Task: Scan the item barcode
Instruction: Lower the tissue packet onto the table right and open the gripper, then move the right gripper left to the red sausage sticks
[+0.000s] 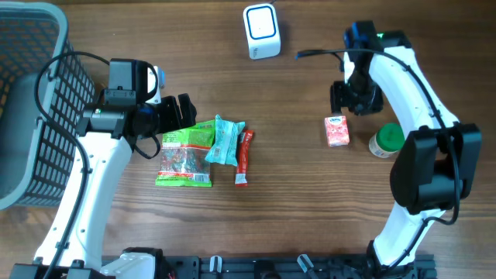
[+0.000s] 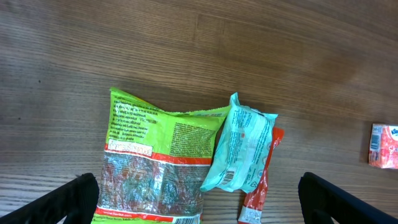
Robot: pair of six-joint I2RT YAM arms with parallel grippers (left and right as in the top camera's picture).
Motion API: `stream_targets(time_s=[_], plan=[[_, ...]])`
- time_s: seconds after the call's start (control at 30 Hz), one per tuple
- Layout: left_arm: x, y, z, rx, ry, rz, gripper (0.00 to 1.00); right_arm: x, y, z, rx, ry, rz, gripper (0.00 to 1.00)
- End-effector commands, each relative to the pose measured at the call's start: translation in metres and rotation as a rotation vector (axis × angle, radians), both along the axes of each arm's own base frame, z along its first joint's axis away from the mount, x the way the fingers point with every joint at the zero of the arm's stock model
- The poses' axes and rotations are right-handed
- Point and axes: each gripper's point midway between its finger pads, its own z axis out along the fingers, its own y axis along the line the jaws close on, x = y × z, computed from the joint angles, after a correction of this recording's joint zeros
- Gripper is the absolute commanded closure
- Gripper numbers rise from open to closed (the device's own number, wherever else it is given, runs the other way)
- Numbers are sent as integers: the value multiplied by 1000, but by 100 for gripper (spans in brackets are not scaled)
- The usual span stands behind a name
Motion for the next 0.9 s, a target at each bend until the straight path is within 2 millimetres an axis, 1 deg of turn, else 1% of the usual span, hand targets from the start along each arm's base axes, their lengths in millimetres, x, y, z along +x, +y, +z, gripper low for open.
stream_targets(time_s=[0.0, 0.03, 0.07, 0.2, 0.27, 0.37, 0.4, 0.47, 0.5, 0.57, 0.67, 0.7, 0.77, 0.83, 0.87], plan=[[1, -3, 1, -12, -1, -5, 0, -5, 44, 1, 207, 22, -5, 37], [1, -3, 1, -12, -1, -5, 0, -7, 54, -2, 237, 23, 5, 37], [1, -3, 1, -12, -1, -5, 0, -7, 59, -5, 250, 21, 13, 38], [1, -3, 1, -12, -1, -5, 0, -9, 70, -26, 258, 6, 44, 37], [1, -3, 1, -12, -1, -5, 0, -10, 74, -39, 261, -8, 56, 37], [1, -3, 1, -12, -1, -5, 0, -13, 69, -56, 234, -16, 45, 36], [1, -3, 1, -12, -1, -5, 0, -15, 62, -62, 198, -15, 24, 36], [1, -3, 1, -12, -1, -5, 0, -21, 41, -71, 76, -5, -18, 36], [1, -3, 1, -12, -1, -5, 0, -24, 29, -73, 11, 2, -31, 36], [1, -3, 1, -12, -1, -5, 0, -27, 17, -72, -58, 7, -39, 36], [1, -3, 1, -12, -1, -5, 0, -31, 7, -70, -113, 20, -36, 39], [1, -3, 1, -12, -1, -5, 0, -33, 7, -70, -112, 30, -35, 40], [1, -3, 1, -12, -1, -5, 0, -38, 14, -68, -68, 51, -33, 42], [1, -3, 1, -12, -1, -5, 0, -40, 31, -64, 27, 56, 16, 43], [1, -3, 1, -12, -1, -5, 0, -39, 42, -58, 84, 49, 32, 43]])
